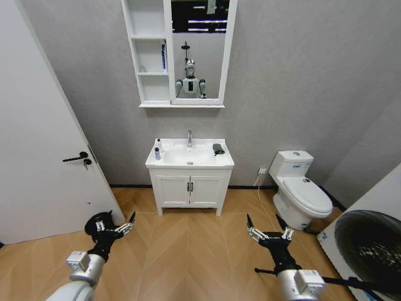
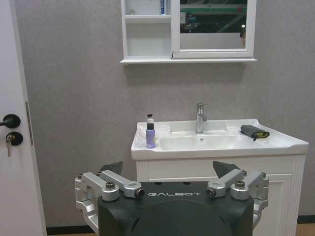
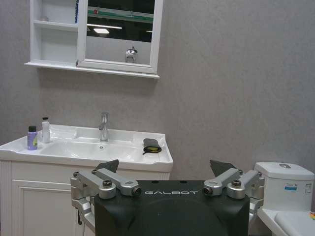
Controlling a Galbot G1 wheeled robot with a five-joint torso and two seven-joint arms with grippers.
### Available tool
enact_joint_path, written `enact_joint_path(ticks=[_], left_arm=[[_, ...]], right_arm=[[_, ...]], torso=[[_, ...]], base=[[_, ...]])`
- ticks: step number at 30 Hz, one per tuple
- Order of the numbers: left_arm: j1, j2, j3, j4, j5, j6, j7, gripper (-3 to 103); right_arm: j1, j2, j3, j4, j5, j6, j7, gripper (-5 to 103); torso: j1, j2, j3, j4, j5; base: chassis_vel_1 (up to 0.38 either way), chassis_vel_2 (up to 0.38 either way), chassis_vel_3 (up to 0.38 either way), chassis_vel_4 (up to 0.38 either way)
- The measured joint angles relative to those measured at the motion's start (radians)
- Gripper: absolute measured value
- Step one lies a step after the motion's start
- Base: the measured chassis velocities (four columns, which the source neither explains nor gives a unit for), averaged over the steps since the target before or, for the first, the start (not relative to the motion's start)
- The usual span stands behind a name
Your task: Move facial cleanser and shampoo from washbasin to cabinet, then wipe washbasin with towel.
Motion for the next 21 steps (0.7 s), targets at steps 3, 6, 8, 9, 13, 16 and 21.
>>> enact_joint_path(ticks=[3,6,8,9,13,16,21], left_arm=[[0.003,-0.004,0.000,0.002,0.004,-0.005,0.002,100],[0.007,-0.008,0.001,0.003,0.009,-0.009,0.006,100],[0.009,-0.011,0.001,0.003,0.010,-0.011,0.007,100],[0.009,-0.011,0.001,0.003,0.010,-0.011,0.007,100],[0.013,-0.018,0.001,0.003,0.014,-0.015,0.008,100],[0.016,-0.022,0.002,0.003,0.017,-0.018,0.008,100],[0.021,-0.026,0.002,0.001,0.020,-0.021,0.009,100]], right_arm=[[-0.002,0.000,0.000,-0.002,-0.001,0.004,0.000,100],[-0.004,0.000,0.000,-0.004,-0.003,0.009,0.000,100],[-0.005,0.000,0.000,-0.005,-0.004,0.013,0.000,100],[-0.005,0.000,0.000,-0.005,-0.004,0.013,0.000,100],[-0.009,0.001,0.000,-0.008,-0.005,0.019,0.000,100],[-0.012,0.001,0.000,-0.011,-0.006,0.026,0.001,100],[-0.020,0.002,0.003,-0.015,-0.006,0.041,0.002,100]], torso=[[0.000,0.000,0.000,0.0000,0.0000],[0.000,0.000,0.000,-0.0002,-0.0001],[0.000,0.000,0.000,0.0000,0.0002],[0.000,0.000,0.000,0.0000,0.0002],[0.000,0.000,0.000,0.0000,0.0001],[0.001,0.000,0.000,-0.0003,-0.0007],[0.000,0.000,0.000,-0.0005,-0.0004]], base=[[-0.082,0.115,0.101,-0.111],[-0.144,0.143,0.181,-0.175],[-0.196,0.204,0.215,-0.214],[-0.196,0.204,0.231,-0.214],[-0.224,0.205,0.251,-0.240],[-0.267,0.262,0.273,-0.274],[-0.301,0.298,0.321,-0.313]])
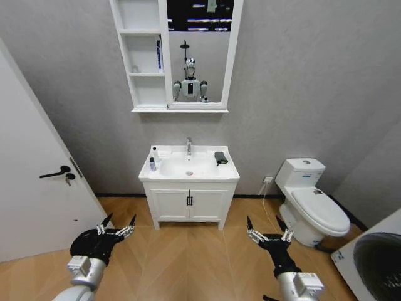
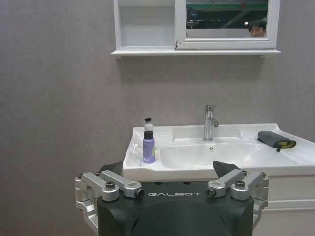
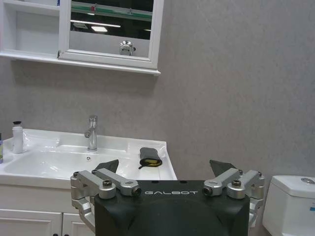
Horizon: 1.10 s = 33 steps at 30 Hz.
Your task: Move facial cleanser and shampoo from washbasin to cabinet, then wipe washbasin with towel.
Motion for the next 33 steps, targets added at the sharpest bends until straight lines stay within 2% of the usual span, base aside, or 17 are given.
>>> enact_joint_path(ticks=[5,6,8,11,12,13,15,17,22,25,29,33], left_arm=[[0.002,-0.002,0.000,-0.006,0.001,-0.001,0.000,100],[0.003,-0.004,0.000,-0.007,0.002,-0.001,0.000,100],[0.004,-0.009,0.002,-0.011,0.008,-0.003,-0.001,100],[0.004,-0.011,0.004,-0.011,0.012,-0.004,-0.002,100],[0.004,-0.015,0.008,-0.011,0.017,-0.007,-0.003,100],[0.005,-0.019,0.010,-0.012,0.023,-0.011,-0.009,100],[0.005,-0.022,0.013,-0.012,0.028,-0.015,-0.017,100],[0.002,-0.032,0.021,-0.011,0.037,-0.027,-0.047,100],[-0.004,-0.040,0.034,-0.006,0.049,-0.031,-0.065,100],[-0.023,-0.047,0.058,0.018,0.069,-0.033,-0.073,100],[-0.076,-0.068,0.101,0.076,0.107,-0.036,-0.092,100],[-0.144,-0.073,0.163,0.146,0.135,-0.013,-0.110,100]], right_arm=[[-0.004,0.000,0.001,-0.001,-0.001,0.008,0.001,100],[-0.005,0.000,0.001,-0.001,-0.002,0.010,0.001,100],[-0.005,0.000,0.001,-0.001,-0.004,0.010,0.002,100],[-0.004,0.001,0.000,-0.002,-0.007,0.012,0.002,100],[-0.003,0.001,0.000,-0.004,-0.014,0.016,0.002,100],[-0.001,0.001,0.000,-0.005,-0.018,0.016,0.002,100],[0.000,0.002,0.000,-0.005,-0.019,0.016,0.003,100],[0.004,0.002,0.001,-0.005,-0.019,0.016,0.004,100],[0.014,0.002,0.004,-0.009,-0.019,0.014,0.008,100],[0.028,0.002,0.007,-0.009,-0.017,0.000,0.009,100],[0.055,-0.001,0.010,-0.002,-0.010,-0.027,0.020,100],[0.082,-0.021,0.018,0.025,0.015,-0.071,0.032,100]], torso=[[0.000,0.000,0.000,0.0007,0.0005],[0.000,0.000,0.000,0.0000,-0.0003],[0.000,0.000,0.000,0.0003,0.0009],[0.000,0.000,0.000,0.0010,0.0005],[0.001,0.000,0.000,-0.0002,-0.0003],[0.001,0.000,0.000,0.0012,0.0011],[0.001,0.000,0.000,0.0004,0.0006],[0.001,0.000,0.000,0.0006,0.0006],[0.000,0.000,0.000,-0.0003,0.0003],[-0.001,0.001,0.000,0.0007,0.0004],[-0.002,0.001,0.000,0.0007,0.0004],[-0.001,0.000,0.000,0.0004,0.0005]], base=[[-0.357,0.355,0.357,-0.357],[-0.363,0.358,0.401,-0.372],[-0.392,0.373,0.396,-0.367],[-0.366,0.371,0.366,-0.362],[-0.318,0.296,0.266,-0.301],[-0.280,0.305,0.266,-0.186],[-0.280,0.247,0.241,-0.186],[-0.138,0.123,0.080,-0.050],[-0.066,0.055,-0.006,0.001],[0.078,-0.043,-0.044,0.053],[0.076,-0.057,-0.044,0.071],[0.005,-0.007,-0.013,0.006]])
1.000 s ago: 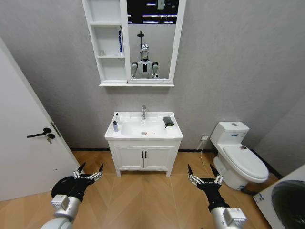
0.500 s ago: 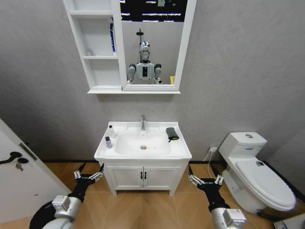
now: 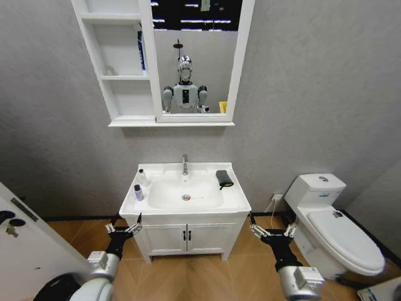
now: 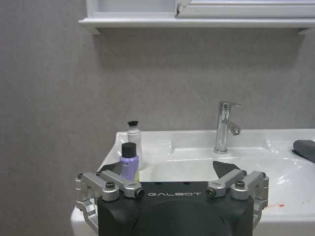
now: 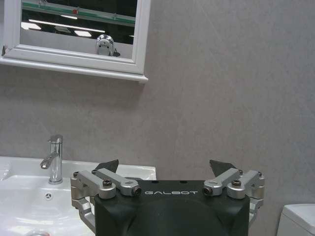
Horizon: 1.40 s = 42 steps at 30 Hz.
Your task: Move facial cleanser and shampoo from washbasin to cabinet, then wipe washbasin with towel.
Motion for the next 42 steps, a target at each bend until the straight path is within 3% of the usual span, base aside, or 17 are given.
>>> enact_joint_path(ticks=[6,10,12,13,15,23,31,35,42], left_arm=[[-0.078,-0.015,0.038,0.083,0.035,0.014,-0.037,100],[-0.197,0.001,0.077,0.164,0.035,0.035,-0.071,100],[-0.262,0.011,0.089,0.224,0.030,0.042,-0.092,100],[-0.358,0.025,0.103,0.355,0.027,0.043,-0.105,100],[-0.374,0.027,0.104,0.379,0.026,0.043,-0.106,100],[-0.515,0.030,0.079,0.575,0.015,-0.012,-0.105,100],[-0.591,0.042,0.080,0.654,0.005,-0.014,-0.104,100],[-0.628,0.060,0.106,0.681,-0.015,0.023,-0.105,100],[-0.658,0.072,0.113,0.729,-0.021,0.032,-0.108,100]], right_arm=[[0.057,-0.022,-0.008,0.014,0.022,-0.043,0.005,100],[0.040,-0.021,0.001,0.038,0.030,-0.045,0.008,100],[0.021,-0.012,0.007,0.040,0.031,-0.036,0.010,100],[0.009,-0.002,0.012,0.041,0.034,-0.026,0.024,100],[0.010,-0.002,0.013,0.041,0.036,-0.025,0.030,100],[0.019,0.002,0.019,0.041,0.044,-0.027,0.053,100],[0.020,0.006,0.019,0.041,0.041,-0.024,0.057,100],[0.030,0.004,0.017,0.041,0.039,-0.027,0.063,100],[0.031,0.006,0.014,0.039,0.038,-0.028,0.068,100]], torso=[[0.001,0.000,0.000,0.0008,0.0002],[0.001,0.000,0.000,-0.0001,-0.0001],[0.001,0.000,0.000,-0.0003,-0.0001],[0.001,0.000,0.000,0.0000,-0.0003],[0.001,0.000,0.000,-0.0001,-0.0002],[0.001,0.000,0.000,0.0001,-0.0002],[0.000,0.000,0.000,0.0002,-0.0003],[0.000,0.000,0.000,0.0000,-0.0002],[0.000,0.000,0.000,0.0001,-0.0002]], base=[[0.000,0.000,0.000,0.000],[0.000,0.000,0.000,0.000],[0.000,0.000,0.000,0.000],[0.000,0.000,0.000,0.000],[0.000,0.000,0.000,0.000],[0.000,0.000,0.000,0.000],[0.000,0.000,0.000,0.000],[0.000,0.000,0.000,0.000],[0.000,0.000,0.000,0.000]])
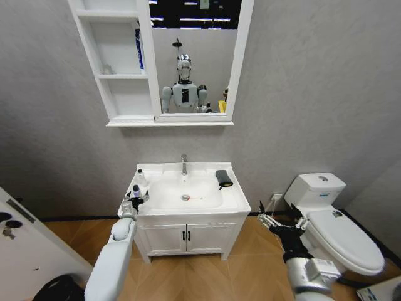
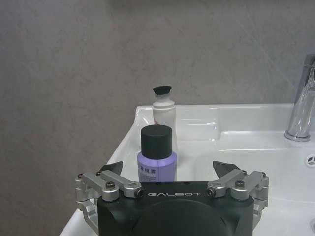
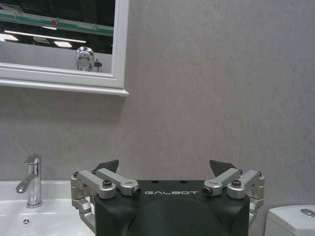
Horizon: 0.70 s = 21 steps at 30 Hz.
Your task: Move facial cleanser and shampoo from washbasin to cabinet, then wipe washbasin with towel.
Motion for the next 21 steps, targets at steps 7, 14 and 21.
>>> enact_joint_path(ticks=[7,14,21], left_arm=[[-0.042,-0.002,-0.008,0.073,0.001,-0.001,-0.001,100],[-0.061,-0.004,-0.008,0.094,0.003,-0.001,-0.001,97],[-0.068,-0.007,-0.008,0.108,0.009,0.002,-0.006,70]], right_arm=[[-0.001,0.002,-0.005,-0.002,0.000,0.000,0.003,100],[-0.006,0.002,-0.004,-0.001,0.000,0.003,0.011,100],[-0.008,0.005,-0.006,0.000,0.000,0.004,0.015,100]], torso=[[0.000,0.000,0.000,0.0000,0.0000],[0.000,0.000,0.000,0.0000,0.0000],[0.000,0.000,0.000,0.0000,0.0000]], base=[[0.000,0.000,0.000,0.000],[0.000,0.000,0.000,0.000],[0.000,0.000,0.000,0.000]])
